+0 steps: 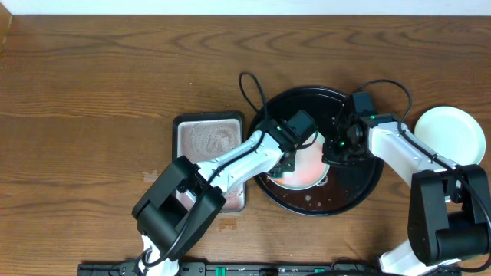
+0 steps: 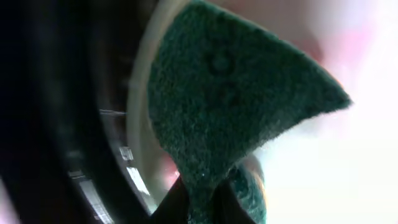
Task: Clean dirty plates on tray and stack at the side
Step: 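Return the sponge to the soapy tray with the left gripper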
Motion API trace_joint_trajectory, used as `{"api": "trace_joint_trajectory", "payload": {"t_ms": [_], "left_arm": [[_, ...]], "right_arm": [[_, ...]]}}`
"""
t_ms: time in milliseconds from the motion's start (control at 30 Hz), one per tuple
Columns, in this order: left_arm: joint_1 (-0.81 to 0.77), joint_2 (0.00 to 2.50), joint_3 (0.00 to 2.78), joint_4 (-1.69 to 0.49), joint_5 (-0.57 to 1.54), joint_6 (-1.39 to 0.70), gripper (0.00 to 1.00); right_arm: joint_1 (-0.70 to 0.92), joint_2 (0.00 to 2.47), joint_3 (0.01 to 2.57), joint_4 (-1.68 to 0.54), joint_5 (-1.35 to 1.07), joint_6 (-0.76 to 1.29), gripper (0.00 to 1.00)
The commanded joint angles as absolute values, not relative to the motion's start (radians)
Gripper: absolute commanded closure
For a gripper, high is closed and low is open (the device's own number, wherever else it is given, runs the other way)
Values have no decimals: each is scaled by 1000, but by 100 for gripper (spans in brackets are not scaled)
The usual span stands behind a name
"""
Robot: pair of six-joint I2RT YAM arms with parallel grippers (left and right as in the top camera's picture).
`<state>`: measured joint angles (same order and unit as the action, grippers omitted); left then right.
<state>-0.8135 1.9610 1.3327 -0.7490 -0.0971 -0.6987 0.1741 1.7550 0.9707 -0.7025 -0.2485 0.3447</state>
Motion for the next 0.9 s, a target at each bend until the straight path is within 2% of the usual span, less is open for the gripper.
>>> {"api": "trace_joint_trajectory", "payload": {"t_ms": [0,400,700,867], "left_arm": [[-791,1949,1350,-820,-334,-648,93],[-757,1736,1417,-877,-50,-647,93],[-590,1491,1393,-1132,-125,-576,93],[-496,1459,1243,-1108,-119,-576,92]], "right_arm": [[165,1766,966,-702,-181,342,99],[165,1765,966,-702,-180,284,99],[165,1688,966,-689,-180,200,99],[169,1582,966,-698,-155,201,99]]}}
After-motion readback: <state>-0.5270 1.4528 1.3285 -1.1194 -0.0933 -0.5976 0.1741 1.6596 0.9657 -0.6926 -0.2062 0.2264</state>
